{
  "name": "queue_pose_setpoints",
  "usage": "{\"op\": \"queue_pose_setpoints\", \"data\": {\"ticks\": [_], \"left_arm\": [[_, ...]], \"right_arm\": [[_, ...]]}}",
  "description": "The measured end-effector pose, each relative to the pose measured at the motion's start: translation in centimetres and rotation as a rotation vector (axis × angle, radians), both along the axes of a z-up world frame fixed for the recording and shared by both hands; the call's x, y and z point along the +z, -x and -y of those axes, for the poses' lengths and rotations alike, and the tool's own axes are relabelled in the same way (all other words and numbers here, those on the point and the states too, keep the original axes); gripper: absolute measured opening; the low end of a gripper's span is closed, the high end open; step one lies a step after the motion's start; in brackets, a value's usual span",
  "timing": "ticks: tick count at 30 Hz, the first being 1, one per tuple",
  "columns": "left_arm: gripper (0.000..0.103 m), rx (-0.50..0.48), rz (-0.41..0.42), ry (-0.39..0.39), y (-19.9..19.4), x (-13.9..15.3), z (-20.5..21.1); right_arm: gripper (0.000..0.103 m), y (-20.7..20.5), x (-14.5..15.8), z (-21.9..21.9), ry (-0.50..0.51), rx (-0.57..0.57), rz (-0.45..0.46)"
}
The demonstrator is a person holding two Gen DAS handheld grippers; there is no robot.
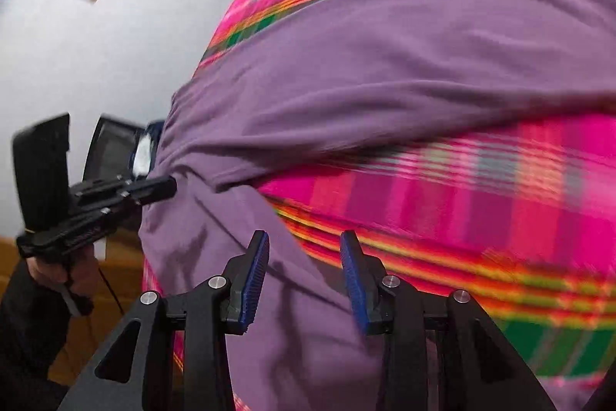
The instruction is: Fold clothes
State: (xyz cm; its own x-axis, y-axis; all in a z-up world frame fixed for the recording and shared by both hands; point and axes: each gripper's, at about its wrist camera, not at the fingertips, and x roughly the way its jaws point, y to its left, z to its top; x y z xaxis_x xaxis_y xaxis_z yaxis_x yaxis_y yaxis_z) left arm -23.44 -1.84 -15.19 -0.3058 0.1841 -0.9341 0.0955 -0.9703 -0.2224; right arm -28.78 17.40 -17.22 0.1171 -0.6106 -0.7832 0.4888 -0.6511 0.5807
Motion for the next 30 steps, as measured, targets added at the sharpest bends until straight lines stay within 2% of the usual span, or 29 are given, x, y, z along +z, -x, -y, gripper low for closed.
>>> {"op": "queue_pose_setpoints", "data": {"ticks": [3,9,10,12,15,18,20,23,26,28,29,30], "left_arm": [[0.004,0.045,0.012,0.013,-1.1,-0.4,1.6],[0.004,0.127,0.113,0.061,-4.1,-3.5,4.9],[0.004,0.146,0.124,0.054,-4.5,-4.0,5.4],[0.004,0.178,0.142,0.033,-5.5,-4.5,6.3],[0.004,0.197,0.158,0.028,-6.5,-5.0,6.9],[0.004,0.211,0.167,0.023,-7.3,-5.2,7.4],[0.004,0.222,0.173,0.021,-7.9,-5.4,7.7],[0.004,0.244,0.176,0.023,-9.1,-5.5,8.4],[0.004,0.33,0.169,0.029,-11.2,-5.2,10.5],[0.004,0.394,0.175,0.031,-12.8,-5.3,12.1],[0.004,0.422,0.181,0.032,-13.6,-5.4,12.9],[0.004,0.438,0.188,0.035,-14.3,-5.5,13.6]], "right_arm": [[0.043,0.2,-0.7,2.9,-0.011,0.062,-0.002],[0.044,-0.1,-1.3,6.7,-0.024,0.165,-0.012],[0.041,-0.3,-1.4,7.2,-0.029,0.19,-0.009],[0.013,-1.0,-1.2,7.9,-0.049,0.248,-0.022],[0.007,-1.9,-1.1,8.6,-0.104,0.3,-0.072],[0.005,-0.4,-0.2,7.8,-0.114,0.21,-0.115],[0.006,0.9,0.4,6.6,-0.127,0.133,-0.129],[0.009,1.6,0.8,5.2,-0.145,0.078,-0.115],[0.012,0.5,1.9,3.9,-0.146,0.059,-0.135],[0.021,-0.5,2.6,2.2,-0.137,0.03,-0.14],[0.031,-1.1,2.7,1.3,-0.144,0.013,-0.143],[0.033,-1.8,2.8,0.4,-0.155,-0.005,-0.143]]}}
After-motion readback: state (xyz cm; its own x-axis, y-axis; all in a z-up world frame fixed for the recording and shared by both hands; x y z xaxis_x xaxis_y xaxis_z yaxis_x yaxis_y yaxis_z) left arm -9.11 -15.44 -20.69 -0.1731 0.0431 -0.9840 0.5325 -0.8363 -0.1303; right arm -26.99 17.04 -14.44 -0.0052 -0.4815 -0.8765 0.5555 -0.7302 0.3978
